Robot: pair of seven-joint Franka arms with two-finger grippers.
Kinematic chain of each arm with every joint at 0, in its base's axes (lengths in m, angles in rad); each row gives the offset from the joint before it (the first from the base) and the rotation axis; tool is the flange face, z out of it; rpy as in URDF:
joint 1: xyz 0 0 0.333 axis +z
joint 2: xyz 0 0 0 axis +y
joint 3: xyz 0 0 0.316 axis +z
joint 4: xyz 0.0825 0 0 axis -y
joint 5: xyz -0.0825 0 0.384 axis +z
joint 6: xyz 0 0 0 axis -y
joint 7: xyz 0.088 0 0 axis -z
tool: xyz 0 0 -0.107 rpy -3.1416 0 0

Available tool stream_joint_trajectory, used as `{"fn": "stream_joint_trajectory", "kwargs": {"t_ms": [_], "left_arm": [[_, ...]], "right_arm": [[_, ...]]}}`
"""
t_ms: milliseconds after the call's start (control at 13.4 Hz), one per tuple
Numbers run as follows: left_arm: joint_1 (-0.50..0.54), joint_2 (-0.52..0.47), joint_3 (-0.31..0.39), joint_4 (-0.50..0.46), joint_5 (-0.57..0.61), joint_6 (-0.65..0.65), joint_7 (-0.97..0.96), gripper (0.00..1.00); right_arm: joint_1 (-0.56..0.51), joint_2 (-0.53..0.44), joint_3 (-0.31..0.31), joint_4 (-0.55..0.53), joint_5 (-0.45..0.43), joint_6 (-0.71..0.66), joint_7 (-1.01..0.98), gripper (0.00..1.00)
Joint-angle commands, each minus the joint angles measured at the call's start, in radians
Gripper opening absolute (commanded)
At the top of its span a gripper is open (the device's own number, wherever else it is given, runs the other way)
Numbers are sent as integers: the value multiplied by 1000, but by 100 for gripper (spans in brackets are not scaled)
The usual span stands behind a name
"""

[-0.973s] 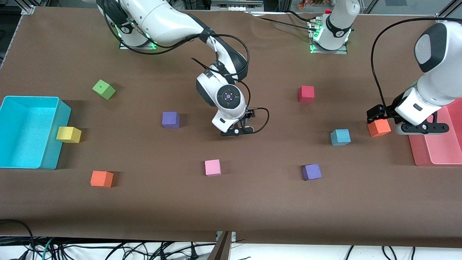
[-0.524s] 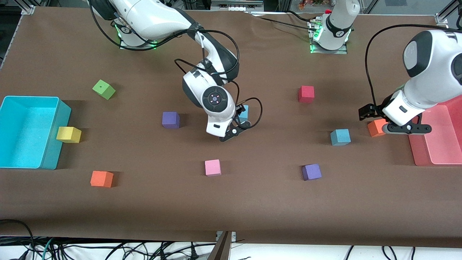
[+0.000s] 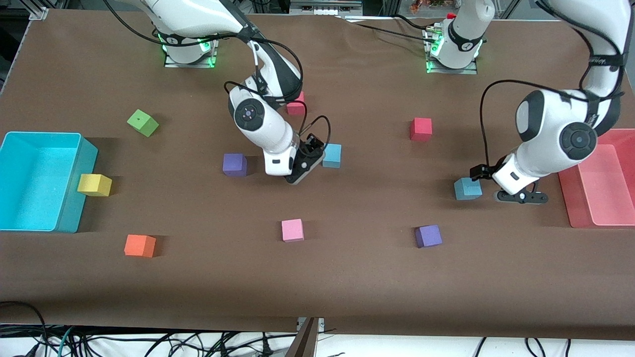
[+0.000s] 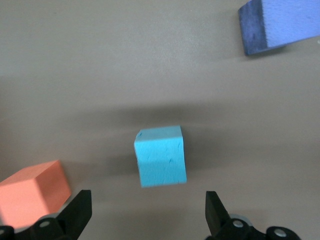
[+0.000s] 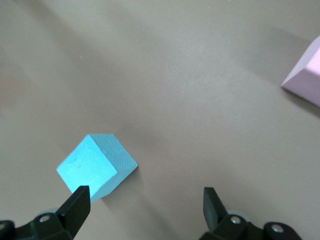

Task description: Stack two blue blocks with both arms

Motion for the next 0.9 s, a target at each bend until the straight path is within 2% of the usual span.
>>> {"fn": "stream_joint_trajectory", "kwargs": {"t_ms": [0, 224, 374, 524, 673, 748, 823], "left_arm": [[-2, 65, 1, -7, -46, 98, 14, 100], [-2, 119, 1, -21, -49, 176, 14, 100], [-3, 136, 1, -61, -49, 233, 13, 100], [-17, 146, 1, -82, -49, 265, 13, 100], [-19, 148, 1, -89, -49, 265, 11, 98], [-19, 148, 1, -89, -50, 265, 11, 83], [-20, 148, 1, -89, -50, 265, 7, 56]], "right_arm": [[-28, -56, 67, -177, 64, 191, -101, 100], [-56, -53, 69, -193, 76, 187, -302, 100], [-88, -80, 69, -180, 90, 61, -402, 100], [-128, -97, 69, -179, 111, -3, -539, 100], [-154, -97, 67, -177, 250, -26, -772, 100], [-174, -99, 67, -176, 345, -61, -909, 100], [-176, -99, 66, -176, 451, -68, -1037, 100]]}}
